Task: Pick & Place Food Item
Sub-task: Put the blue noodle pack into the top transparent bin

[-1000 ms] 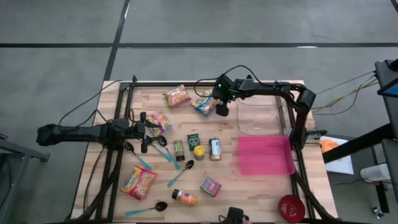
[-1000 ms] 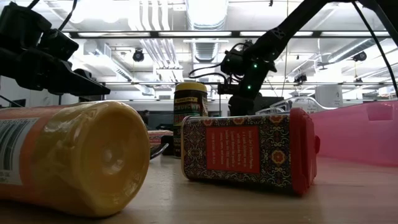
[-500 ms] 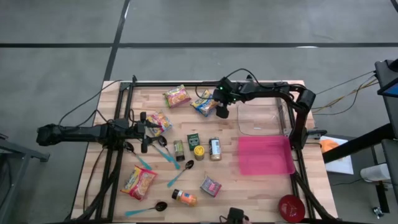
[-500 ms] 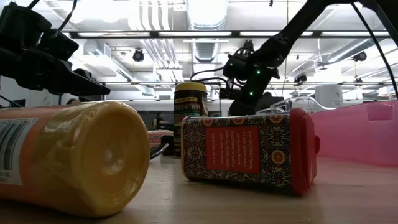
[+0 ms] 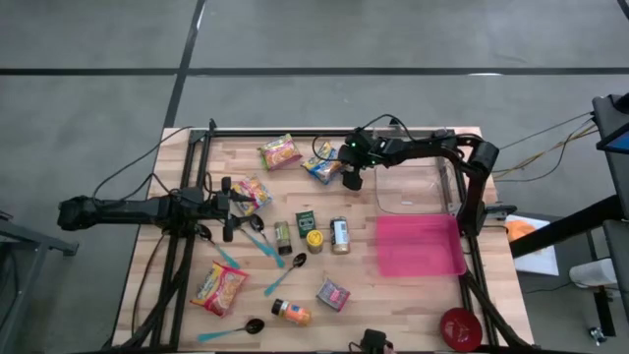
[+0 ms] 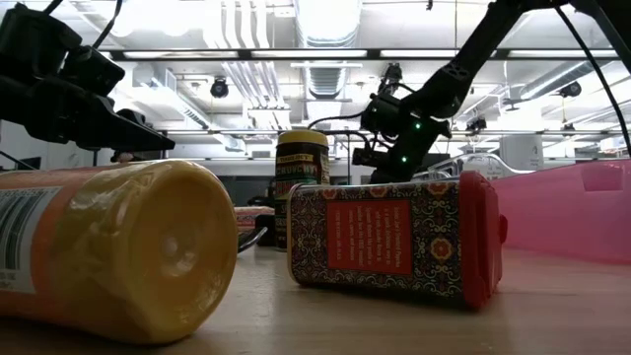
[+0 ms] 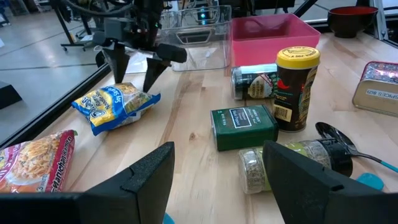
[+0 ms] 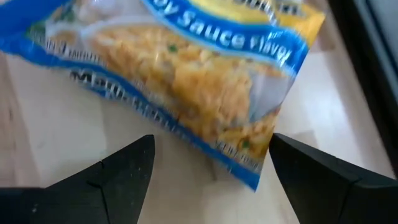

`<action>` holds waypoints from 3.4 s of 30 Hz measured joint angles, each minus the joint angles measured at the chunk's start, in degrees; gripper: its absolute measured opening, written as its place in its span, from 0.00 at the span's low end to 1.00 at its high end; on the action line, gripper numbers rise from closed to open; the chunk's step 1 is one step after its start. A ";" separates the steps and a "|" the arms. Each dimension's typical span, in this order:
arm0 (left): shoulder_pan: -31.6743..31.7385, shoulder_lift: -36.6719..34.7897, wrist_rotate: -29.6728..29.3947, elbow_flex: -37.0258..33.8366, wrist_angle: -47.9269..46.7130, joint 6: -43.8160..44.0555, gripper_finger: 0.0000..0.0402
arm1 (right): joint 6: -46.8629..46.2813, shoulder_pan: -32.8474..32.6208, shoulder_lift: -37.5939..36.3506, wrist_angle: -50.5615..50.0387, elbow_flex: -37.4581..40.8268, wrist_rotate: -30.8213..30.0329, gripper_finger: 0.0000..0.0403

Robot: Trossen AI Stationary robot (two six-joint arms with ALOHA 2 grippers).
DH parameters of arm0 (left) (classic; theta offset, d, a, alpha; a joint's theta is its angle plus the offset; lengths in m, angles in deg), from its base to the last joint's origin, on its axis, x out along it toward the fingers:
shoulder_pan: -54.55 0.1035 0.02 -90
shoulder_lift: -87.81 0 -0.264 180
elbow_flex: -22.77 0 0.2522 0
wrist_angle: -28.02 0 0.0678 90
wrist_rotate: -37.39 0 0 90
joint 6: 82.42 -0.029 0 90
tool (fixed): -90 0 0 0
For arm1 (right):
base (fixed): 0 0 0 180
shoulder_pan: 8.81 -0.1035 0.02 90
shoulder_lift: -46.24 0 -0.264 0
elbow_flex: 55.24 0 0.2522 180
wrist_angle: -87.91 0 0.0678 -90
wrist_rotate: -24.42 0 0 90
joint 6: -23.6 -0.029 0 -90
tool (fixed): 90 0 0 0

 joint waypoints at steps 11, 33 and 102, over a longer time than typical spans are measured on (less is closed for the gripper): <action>0.00 0.00 0.00 0.00 -0.01 -0.13 0.61 | -0.44 0.00 0.00 3.83 0.89 0.07 0.78; 0.00 0.00 0.00 0.00 0.00 -0.08 0.61 | 1.52 -0.04 -0.02 3.76 1.75 0.09 0.69; 0.00 -0.02 0.00 0.00 0.00 0.03 0.61 | 0.02 -17.92 -15.18 4.55 1.72 -38.24 0.04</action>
